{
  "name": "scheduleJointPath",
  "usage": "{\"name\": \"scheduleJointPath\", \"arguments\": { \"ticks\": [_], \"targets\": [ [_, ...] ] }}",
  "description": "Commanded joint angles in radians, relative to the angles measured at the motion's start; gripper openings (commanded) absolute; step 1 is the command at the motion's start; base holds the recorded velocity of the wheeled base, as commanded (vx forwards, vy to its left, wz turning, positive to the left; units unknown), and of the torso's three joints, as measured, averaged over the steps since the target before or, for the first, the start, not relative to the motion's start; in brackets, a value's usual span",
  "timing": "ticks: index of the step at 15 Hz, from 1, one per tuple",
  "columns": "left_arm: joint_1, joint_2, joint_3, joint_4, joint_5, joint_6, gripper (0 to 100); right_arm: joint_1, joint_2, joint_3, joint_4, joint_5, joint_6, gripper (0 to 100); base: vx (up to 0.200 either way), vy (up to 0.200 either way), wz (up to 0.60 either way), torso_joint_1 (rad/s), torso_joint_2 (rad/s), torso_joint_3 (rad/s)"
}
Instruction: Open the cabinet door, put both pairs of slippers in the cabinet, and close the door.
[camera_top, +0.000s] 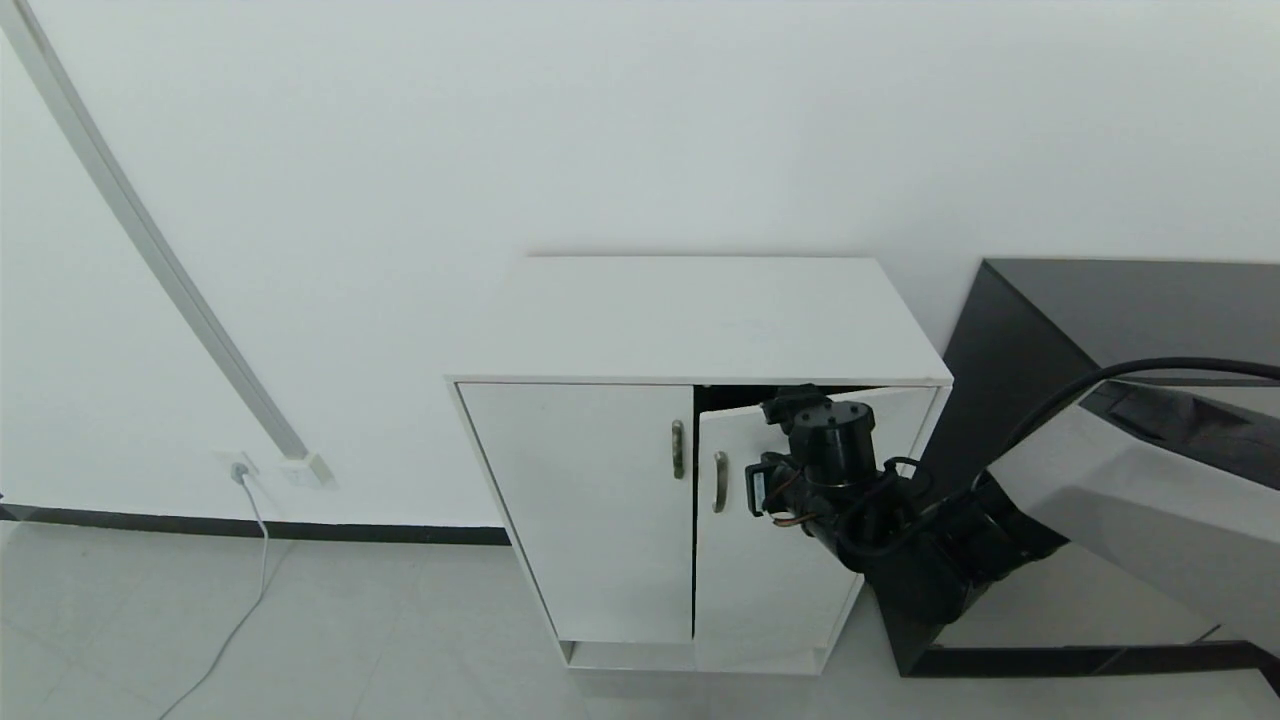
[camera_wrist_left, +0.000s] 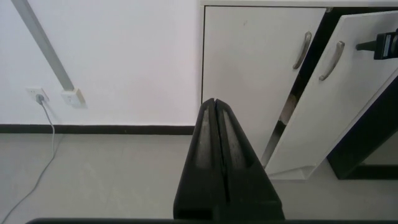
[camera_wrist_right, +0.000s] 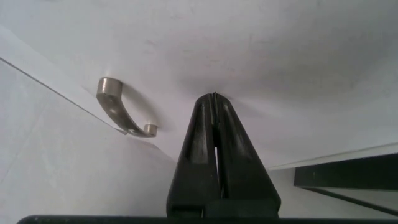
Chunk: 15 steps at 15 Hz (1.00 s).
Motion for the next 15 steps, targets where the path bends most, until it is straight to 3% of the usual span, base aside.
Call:
{"name": "scheduleJointPath", "arguments": {
  "ticks": [1,15],
  "targets": [
    [0.0,0.0,0.0,0.0,0.0,-0.001,0,-0.005,0.021,-0.026,0.017,0.0,0.0,0,0.0,0.0,0.0,0.0,0.0,0.0],
    [0.0,0.002,0.0,0.0,0.0,-0.001,0,-0.04,0.085,-0.123,0.025,0.0,-0.023,0,0.0,0.0,0.0,0.0,0.0,0.0]
  ]
}}
